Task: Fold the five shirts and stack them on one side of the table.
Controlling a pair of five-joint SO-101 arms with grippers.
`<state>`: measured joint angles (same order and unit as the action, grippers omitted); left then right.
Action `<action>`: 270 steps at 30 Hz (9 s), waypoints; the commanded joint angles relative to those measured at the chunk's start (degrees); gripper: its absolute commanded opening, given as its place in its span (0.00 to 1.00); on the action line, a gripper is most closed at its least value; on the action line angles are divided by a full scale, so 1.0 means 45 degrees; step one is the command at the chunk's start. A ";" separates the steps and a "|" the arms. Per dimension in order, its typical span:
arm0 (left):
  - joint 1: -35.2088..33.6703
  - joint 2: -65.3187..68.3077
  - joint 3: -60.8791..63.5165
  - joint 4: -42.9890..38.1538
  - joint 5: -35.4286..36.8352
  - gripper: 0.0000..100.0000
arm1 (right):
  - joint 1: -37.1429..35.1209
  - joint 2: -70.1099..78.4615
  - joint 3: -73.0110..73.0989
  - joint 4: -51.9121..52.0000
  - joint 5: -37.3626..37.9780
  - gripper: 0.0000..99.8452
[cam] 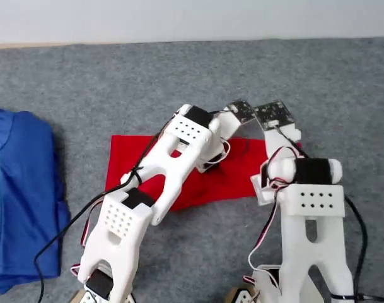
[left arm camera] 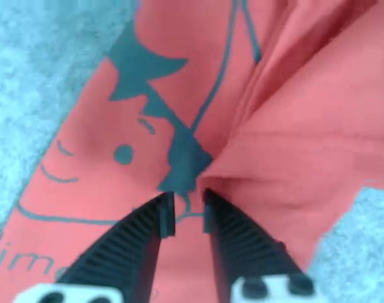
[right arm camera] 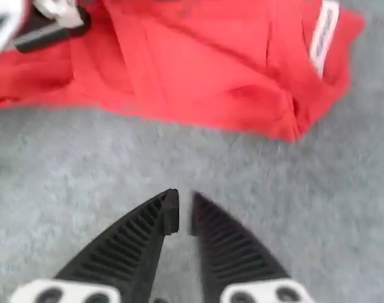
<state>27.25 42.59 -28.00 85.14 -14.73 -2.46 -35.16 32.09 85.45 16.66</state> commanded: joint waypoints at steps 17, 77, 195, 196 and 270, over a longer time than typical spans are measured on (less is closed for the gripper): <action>-0.1543 -0.0410 -0.0772 -0.0274 0.3341 0.09 | -0.0205 -0.0205 0.0703 -0.0498 -0.0156 0.02; -0.4532 -0.3731 -0.0928 0.1328 0.4044 0.09 | 0.0928 1.2396 -0.9885 0.1651 0.0274 0.01; -1.5883 -1.4085 0.7121 0.3106 0.2149 0.09 | -1.1458 2.1871 -2.0904 -0.1241 -0.9885 0.25; -1.5883 -1.4085 0.7121 0.3106 0.2149 0.09 | -1.1458 2.1988 -2.0904 -0.1241 -0.9807 0.24; -1.5785 -1.4164 0.8352 0.1680 0.2247 0.09 | -0.0244 1.1556 -1.0667 0.1983 -0.2032 0.01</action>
<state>-44.04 -19.03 9.71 93.32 -4.62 -4.40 20.48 -15.91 96.26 6.73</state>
